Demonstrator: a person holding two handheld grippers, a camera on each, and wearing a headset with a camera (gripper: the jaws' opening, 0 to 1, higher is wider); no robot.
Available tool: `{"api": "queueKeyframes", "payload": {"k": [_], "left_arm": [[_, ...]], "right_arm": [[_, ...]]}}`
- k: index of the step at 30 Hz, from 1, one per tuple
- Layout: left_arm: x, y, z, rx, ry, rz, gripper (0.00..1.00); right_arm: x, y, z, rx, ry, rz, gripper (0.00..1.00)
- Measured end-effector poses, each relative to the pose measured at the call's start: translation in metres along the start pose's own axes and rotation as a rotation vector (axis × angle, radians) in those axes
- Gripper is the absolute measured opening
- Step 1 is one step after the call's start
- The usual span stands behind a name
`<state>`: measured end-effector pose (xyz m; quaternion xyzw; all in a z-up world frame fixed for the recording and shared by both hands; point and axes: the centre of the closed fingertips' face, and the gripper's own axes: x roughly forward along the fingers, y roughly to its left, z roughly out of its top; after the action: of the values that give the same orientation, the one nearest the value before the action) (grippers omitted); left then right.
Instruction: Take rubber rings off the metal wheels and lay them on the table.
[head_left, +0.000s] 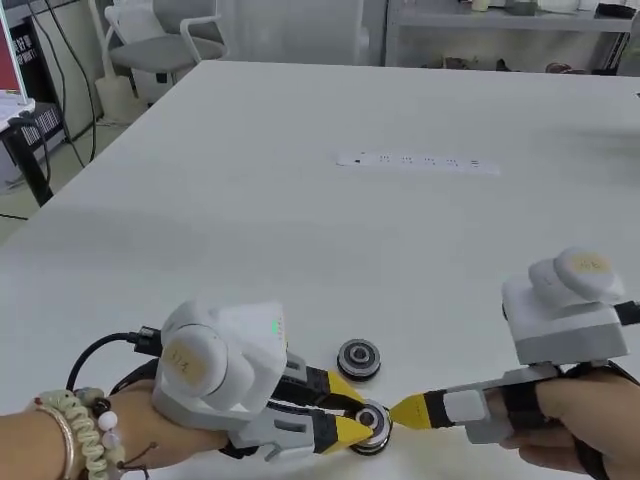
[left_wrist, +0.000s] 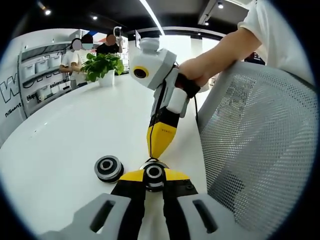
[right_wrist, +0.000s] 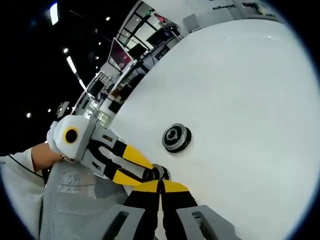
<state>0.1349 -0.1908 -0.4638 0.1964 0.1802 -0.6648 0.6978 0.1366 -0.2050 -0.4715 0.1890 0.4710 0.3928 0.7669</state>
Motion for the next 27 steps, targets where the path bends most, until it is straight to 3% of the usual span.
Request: {"api": "queueKeyframes", "payload": {"k": [27], "left_arm": [[0.000, 0.000, 0.000, 0.002, 0.006, -0.002, 0.07]], "right_arm": [[0.002, 0.016, 0.000, -0.027, 0.000, 0.022, 0.00]]}}
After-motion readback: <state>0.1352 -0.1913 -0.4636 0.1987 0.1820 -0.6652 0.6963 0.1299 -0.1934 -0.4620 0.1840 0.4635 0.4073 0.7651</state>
